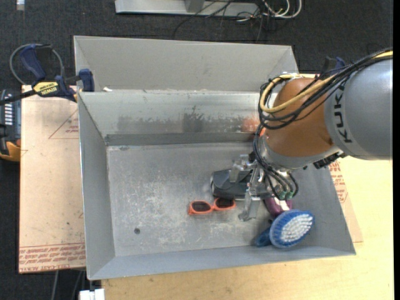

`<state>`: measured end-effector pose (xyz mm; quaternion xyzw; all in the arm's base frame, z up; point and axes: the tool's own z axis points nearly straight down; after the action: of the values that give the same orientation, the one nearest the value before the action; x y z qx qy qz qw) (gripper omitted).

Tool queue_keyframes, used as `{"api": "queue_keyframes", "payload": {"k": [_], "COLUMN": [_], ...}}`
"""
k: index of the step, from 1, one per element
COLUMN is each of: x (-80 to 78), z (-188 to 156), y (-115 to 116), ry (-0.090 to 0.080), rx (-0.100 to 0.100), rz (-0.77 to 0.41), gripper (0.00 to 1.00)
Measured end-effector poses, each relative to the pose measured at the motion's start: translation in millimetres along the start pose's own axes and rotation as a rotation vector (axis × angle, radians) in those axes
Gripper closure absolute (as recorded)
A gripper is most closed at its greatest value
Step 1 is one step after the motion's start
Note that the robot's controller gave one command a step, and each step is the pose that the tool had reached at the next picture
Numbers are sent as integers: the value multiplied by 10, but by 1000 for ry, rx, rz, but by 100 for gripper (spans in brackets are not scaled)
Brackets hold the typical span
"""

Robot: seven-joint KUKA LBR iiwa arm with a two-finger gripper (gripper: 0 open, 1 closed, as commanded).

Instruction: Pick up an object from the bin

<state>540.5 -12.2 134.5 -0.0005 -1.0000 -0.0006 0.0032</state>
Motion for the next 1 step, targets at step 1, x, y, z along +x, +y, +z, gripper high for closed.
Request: {"api": "queue_keyframes", "payload": {"k": [1], "x": [-19], "z": [-33], "y": [0], "ry": [-7], "rx": [0], "rz": [-1], "gripper": [0]}}
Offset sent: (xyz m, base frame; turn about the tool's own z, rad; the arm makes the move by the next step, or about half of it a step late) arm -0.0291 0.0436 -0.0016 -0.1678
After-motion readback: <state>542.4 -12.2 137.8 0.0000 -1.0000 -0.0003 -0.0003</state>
